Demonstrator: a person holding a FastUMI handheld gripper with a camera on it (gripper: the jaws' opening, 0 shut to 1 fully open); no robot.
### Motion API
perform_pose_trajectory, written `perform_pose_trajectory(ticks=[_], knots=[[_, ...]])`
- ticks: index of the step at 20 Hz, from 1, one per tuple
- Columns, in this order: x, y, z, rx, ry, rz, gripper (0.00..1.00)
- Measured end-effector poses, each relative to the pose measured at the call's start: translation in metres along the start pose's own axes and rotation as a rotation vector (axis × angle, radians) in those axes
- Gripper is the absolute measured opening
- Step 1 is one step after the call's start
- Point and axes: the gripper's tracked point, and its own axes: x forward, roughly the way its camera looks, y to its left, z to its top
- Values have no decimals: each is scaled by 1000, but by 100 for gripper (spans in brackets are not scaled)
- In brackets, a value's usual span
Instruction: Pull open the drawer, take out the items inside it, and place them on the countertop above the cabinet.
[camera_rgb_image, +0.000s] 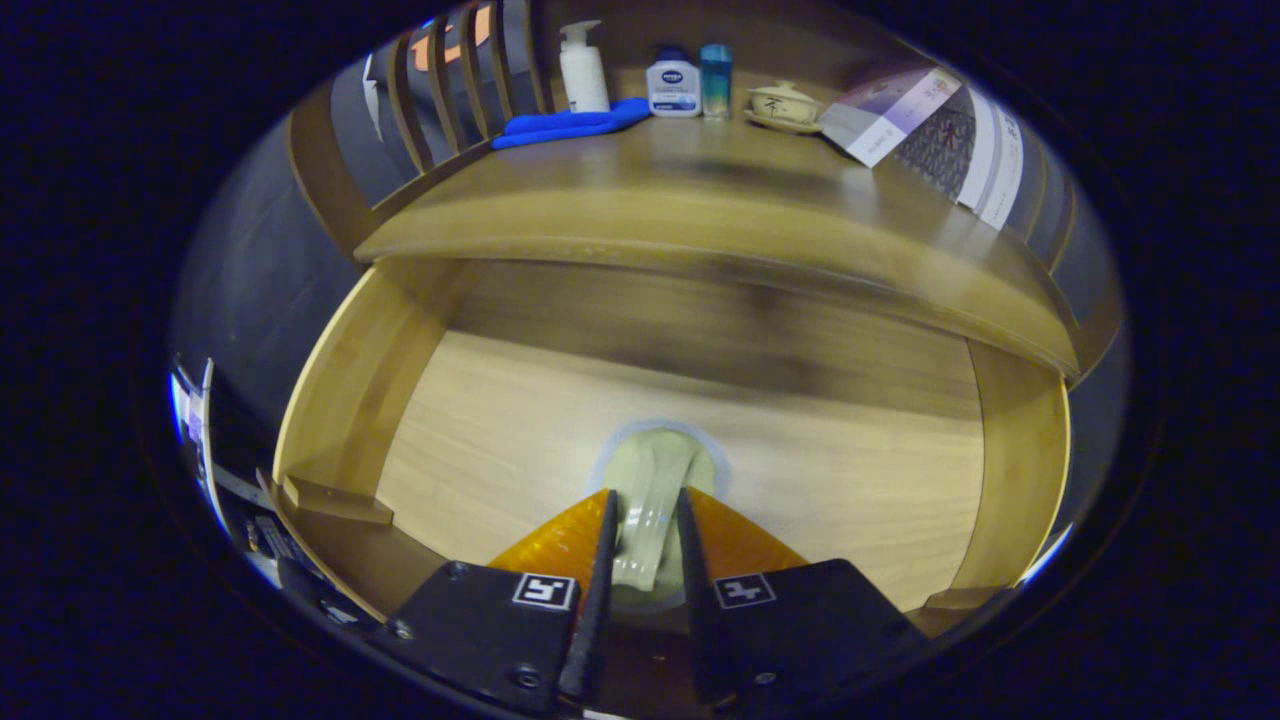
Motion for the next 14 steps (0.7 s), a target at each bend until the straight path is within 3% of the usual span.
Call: perform_pose_trajectory(ticks=[4, 14], knots=[[-5, -8, 3, 59, -11, 3, 20], [-84, -26, 49, 68, -172, -19, 19]])
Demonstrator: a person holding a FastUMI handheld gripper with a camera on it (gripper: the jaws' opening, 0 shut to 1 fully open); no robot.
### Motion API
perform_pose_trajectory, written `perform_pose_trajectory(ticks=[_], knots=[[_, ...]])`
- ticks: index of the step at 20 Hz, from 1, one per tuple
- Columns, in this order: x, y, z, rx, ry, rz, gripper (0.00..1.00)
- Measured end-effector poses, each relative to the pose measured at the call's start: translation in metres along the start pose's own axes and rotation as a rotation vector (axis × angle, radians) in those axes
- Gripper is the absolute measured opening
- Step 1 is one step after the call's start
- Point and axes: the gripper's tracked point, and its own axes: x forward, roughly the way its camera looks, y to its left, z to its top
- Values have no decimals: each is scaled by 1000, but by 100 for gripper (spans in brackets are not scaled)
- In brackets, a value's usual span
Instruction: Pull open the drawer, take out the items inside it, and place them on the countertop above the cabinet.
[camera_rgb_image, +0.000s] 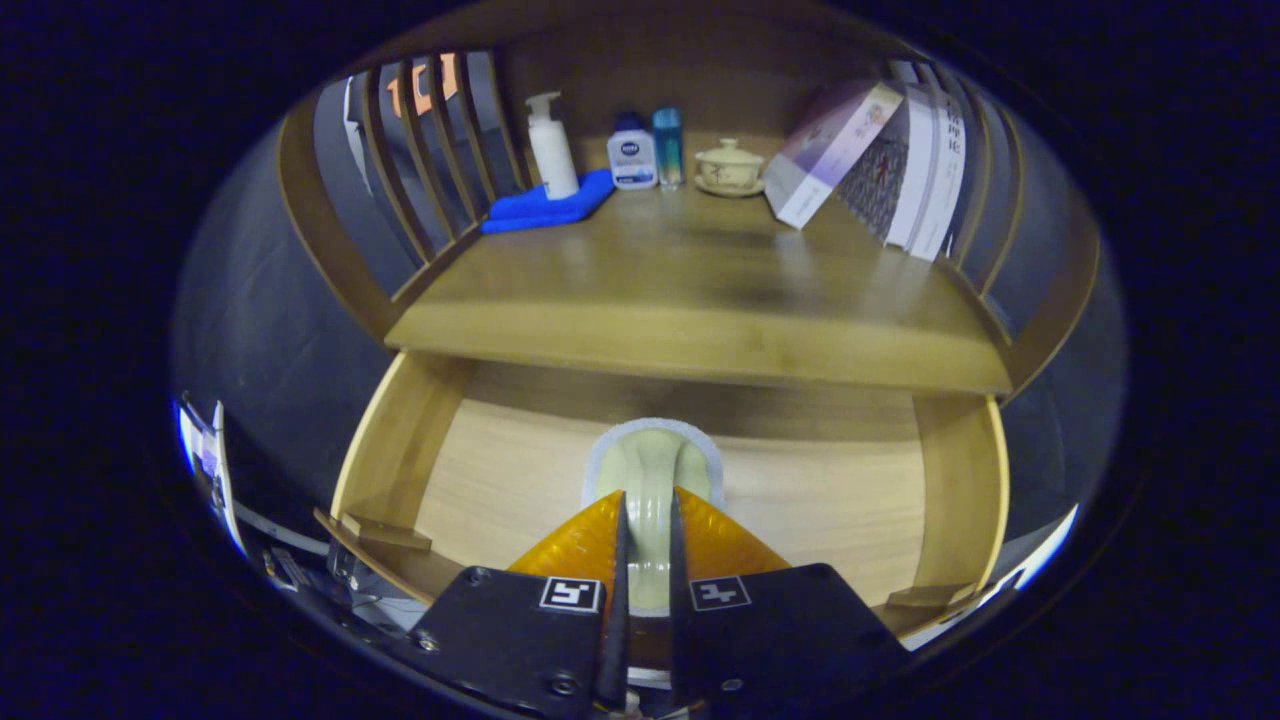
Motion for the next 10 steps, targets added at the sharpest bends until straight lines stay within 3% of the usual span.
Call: perform_pose_trajectory(ticks=[10], knots=[[-23, -14, 91, -35, -114, -70, 19]])
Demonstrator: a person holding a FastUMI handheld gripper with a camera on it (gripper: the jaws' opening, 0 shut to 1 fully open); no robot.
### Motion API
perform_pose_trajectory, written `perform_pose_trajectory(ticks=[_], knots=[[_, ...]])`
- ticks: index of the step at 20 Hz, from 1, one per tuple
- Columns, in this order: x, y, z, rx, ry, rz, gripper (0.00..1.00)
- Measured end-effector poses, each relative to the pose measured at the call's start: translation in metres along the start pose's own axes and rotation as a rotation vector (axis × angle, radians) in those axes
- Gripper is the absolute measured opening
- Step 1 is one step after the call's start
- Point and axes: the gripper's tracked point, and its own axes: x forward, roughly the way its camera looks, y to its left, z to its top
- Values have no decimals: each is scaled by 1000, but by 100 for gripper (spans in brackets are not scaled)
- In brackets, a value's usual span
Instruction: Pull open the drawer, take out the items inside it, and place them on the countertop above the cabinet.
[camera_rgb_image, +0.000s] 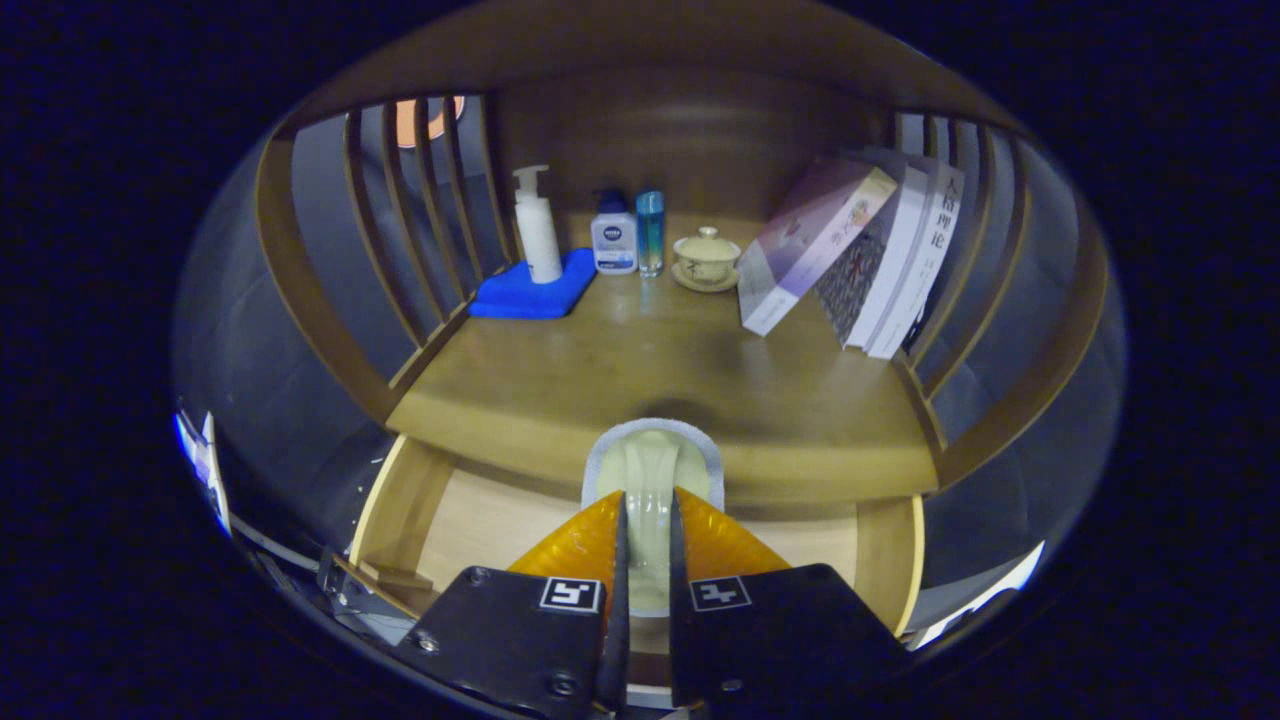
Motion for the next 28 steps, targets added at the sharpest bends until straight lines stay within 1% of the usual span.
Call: perform_pose_trajectory(ticks=[2, 5, 8, 11, 14, 18, 20, 21, 22, 24, 26, 27, 28], knots=[[9, -7, 18, -3, -10, -25, 19], [32, -11, 40, 13, -10, -31, 19], [53, -17, 58, 9, -7, -60, 19], [74, -15, 68, 22, 1, -53, 19], [93, -21, 73, 31, 7, -77, 19], [107, -27, 81, 38, -35, -93, 20], [104, -25, 79, 41, -32, -88, 27], [99, -23, 81, 41, -45, -78, 36], [90, -21, 84, 36, -70, -67, 43], [65, -14, 85, 20, -114, -37, 56], [37, -7, 77, 28, -149, -10, 68], [24, -2, 69, 24, -164, 15, 77], [10, 2, 58, 19, -176, 38, 79]])
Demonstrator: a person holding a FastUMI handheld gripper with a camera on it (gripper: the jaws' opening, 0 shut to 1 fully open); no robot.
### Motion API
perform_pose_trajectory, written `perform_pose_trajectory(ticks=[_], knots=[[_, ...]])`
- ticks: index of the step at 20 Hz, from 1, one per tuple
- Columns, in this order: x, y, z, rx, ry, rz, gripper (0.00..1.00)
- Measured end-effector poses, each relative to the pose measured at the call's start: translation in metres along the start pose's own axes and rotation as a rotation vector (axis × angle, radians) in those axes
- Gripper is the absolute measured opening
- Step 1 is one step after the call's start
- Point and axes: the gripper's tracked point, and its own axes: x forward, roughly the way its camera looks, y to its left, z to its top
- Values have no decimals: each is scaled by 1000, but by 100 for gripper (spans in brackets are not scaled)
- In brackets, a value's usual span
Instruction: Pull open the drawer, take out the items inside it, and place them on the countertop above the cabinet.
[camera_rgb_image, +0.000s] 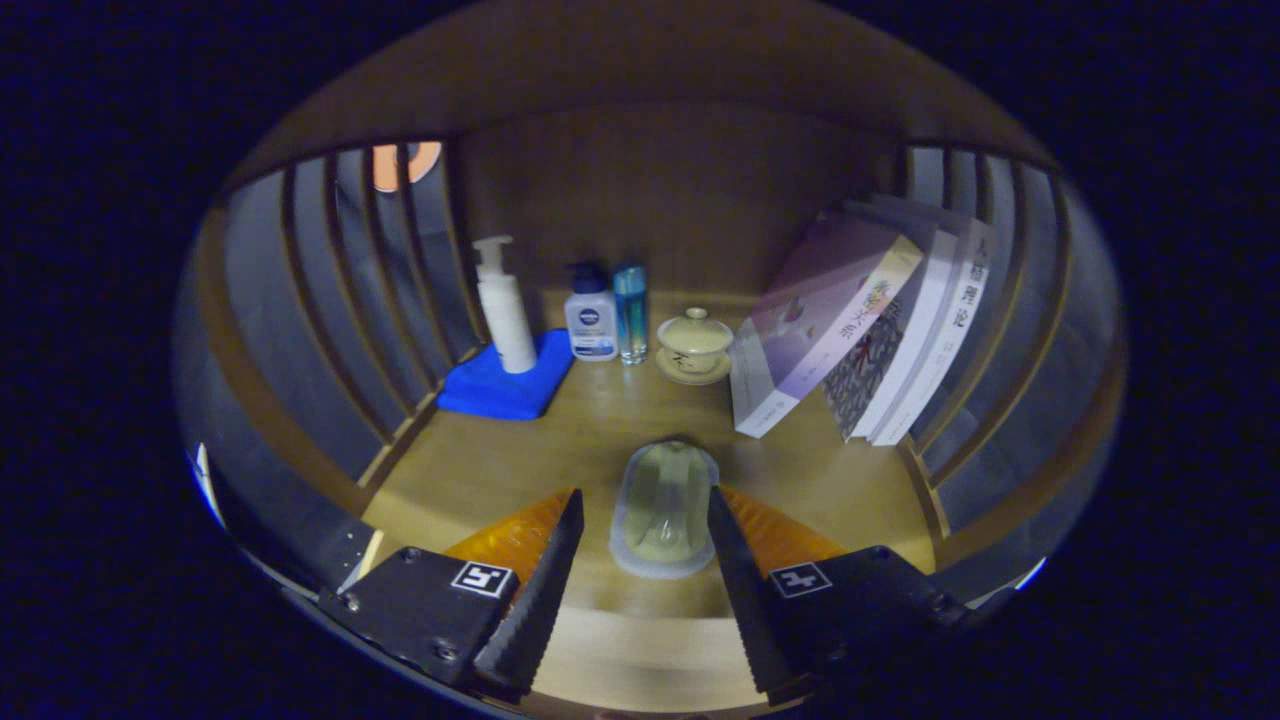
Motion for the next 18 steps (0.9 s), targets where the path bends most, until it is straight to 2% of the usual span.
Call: perform_pose_trajectory(ticks=[3, 10, 14, 18], knots=[[-39, 12, -29, -22, -38, 54, 84], [-119, 31, -75, -11, -170, 127, 85], [-153, 32, -100, -33, -270, 115, 89], [-159, 33, -143, -87, -311, 90, 90]])
